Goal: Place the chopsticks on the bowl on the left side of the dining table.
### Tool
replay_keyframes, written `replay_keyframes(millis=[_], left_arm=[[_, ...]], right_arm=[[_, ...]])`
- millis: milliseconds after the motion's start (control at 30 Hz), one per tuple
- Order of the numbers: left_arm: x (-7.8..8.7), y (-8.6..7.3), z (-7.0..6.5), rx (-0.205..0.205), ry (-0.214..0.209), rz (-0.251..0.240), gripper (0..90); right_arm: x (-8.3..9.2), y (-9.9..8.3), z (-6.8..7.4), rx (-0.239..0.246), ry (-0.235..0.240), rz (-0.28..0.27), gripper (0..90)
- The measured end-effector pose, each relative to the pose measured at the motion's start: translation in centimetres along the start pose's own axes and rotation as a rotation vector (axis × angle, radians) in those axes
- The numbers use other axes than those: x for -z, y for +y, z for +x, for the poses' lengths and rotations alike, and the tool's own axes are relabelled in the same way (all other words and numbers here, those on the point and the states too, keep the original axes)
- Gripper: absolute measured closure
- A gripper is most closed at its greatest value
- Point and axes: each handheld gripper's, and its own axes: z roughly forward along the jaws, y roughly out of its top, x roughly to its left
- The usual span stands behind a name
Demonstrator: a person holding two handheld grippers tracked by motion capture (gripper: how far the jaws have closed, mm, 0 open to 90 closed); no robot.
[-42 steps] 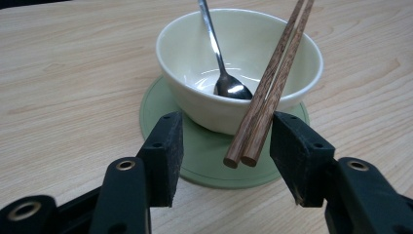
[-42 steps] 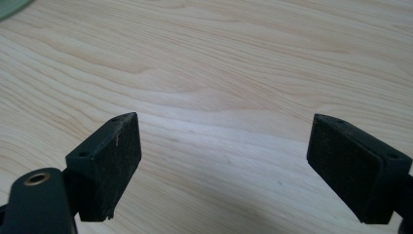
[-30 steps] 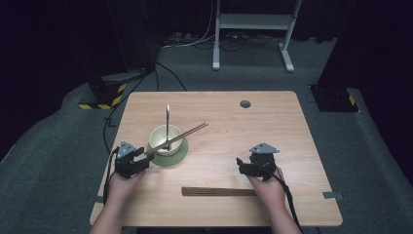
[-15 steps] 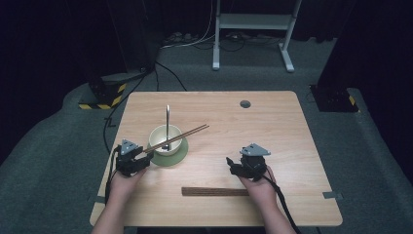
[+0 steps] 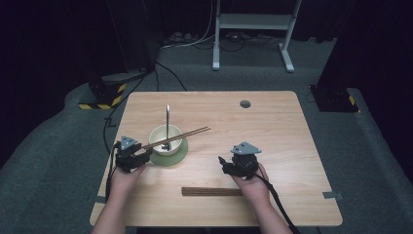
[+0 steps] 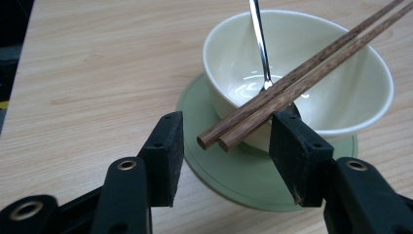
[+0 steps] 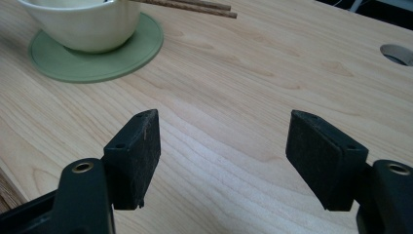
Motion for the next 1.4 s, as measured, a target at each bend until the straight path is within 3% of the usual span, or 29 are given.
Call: replay_keyframes(millis=[133,267,333,500,667,900,1167,1400], left_arm=[[0.4,0.2,0.4,0.009,-0.012,-0.032,47.1],[0.4,0.2,0.5,-0.004,-0.02,-0.029,47.4],[0.4,0.1,0.5,0.01,-0.036,-0.028,47.4],[0.8,-0.1,0.4,-0.024,-0.044,-0.018,47.4],[0.5,-0.2,0.8,-0.015,-0.062,-0.001,47.8],[0.1,-0.2,0.9,-0.021,-0.052,-0.018,52.6],[-0.6,-0.3,1.4,0.024,-0.057,-0.028,53.9],[-0.9,-0.1,1.6,0.026,-0.043,-0.036,57.0]], right_arm=[[-0.3,0.4,0.3,0.001,-0.009,-0.014,31.5],[-1.0,0.7,0.5,-0.001,-0.018,-0.02,33.1],[-1.3,0.8,0.5,-0.008,-0.021,-0.018,33.8],[-2.1,1.4,0.5,-0.021,-0.03,-0.026,35.4],[-3.0,1.7,0.4,-0.019,-0.048,-0.02,37.0],[-4.4,2.5,0.1,-0.021,-0.049,-0.011,42.5],[-5.9,3.4,-0.1,-0.033,-0.063,-0.013,43.4],[-6.7,3.8,0.3,-0.047,-0.064,-0.015,45.7]])
